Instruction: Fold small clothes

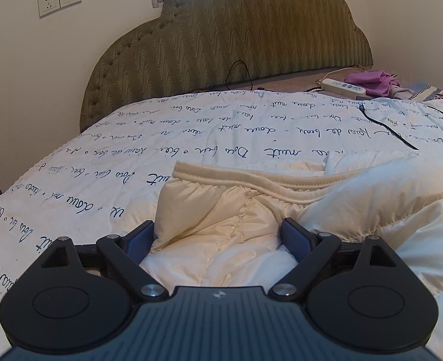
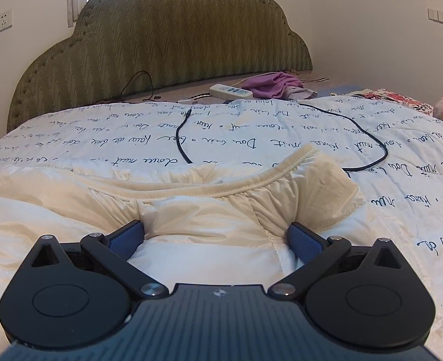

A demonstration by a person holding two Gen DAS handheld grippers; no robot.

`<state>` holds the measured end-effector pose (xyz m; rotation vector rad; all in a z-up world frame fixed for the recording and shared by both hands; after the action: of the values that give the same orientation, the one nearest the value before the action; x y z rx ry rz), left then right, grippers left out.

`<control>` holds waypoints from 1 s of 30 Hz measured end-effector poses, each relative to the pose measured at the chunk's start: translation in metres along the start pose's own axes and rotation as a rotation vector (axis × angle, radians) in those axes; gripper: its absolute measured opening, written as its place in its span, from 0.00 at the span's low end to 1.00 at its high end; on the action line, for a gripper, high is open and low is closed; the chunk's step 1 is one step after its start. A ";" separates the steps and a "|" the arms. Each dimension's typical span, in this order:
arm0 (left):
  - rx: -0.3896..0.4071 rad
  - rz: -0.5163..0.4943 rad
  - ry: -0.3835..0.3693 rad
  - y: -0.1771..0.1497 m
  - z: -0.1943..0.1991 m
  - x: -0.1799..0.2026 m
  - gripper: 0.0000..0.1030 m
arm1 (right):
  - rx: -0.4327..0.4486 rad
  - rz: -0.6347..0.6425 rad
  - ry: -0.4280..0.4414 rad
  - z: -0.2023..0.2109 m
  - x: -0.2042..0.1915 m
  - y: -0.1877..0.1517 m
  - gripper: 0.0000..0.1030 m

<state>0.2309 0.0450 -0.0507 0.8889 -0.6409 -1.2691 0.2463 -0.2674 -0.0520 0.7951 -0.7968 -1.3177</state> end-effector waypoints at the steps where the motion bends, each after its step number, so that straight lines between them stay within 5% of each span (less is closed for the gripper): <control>1: 0.003 0.001 0.000 0.000 0.000 0.000 0.88 | 0.002 0.000 -0.001 0.000 0.000 0.000 1.00; 10: 0.049 0.035 -0.047 0.003 0.012 -0.006 0.89 | 0.012 -0.012 -0.001 0.001 -0.001 -0.001 1.00; 16: 0.211 -0.056 -0.079 0.015 0.058 0.010 0.89 | 0.044 -0.044 -0.039 0.022 0.000 0.005 1.00; 19: 0.249 -0.096 -0.156 0.017 0.078 0.026 0.89 | 0.103 -0.071 -0.038 0.052 -0.014 0.016 1.00; 23: 0.204 -0.136 -0.235 0.008 0.077 0.042 0.92 | 0.110 0.038 0.067 0.073 -0.060 0.025 1.00; 27: 0.138 -0.151 -0.223 -0.003 0.056 0.045 0.93 | 0.031 0.191 0.045 0.058 -0.096 0.014 1.00; 30: 0.070 -0.095 -0.259 -0.005 0.045 0.038 0.97 | 0.020 0.173 0.043 0.051 -0.098 0.007 1.00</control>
<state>0.1993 -0.0015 -0.0336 0.8264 -0.8594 -1.4694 0.1978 -0.1718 -0.0244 0.7505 -0.8273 -1.1370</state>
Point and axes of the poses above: each gripper's, at about its wrist camera, not at the fingertips, and z roughly against the way its jaws point, x to its right, y to its top, the point moved 6 cm from there along -z, roughly the way its jaws point, and after that the axes turned 6 degrees about z, right-handed, at the moved point
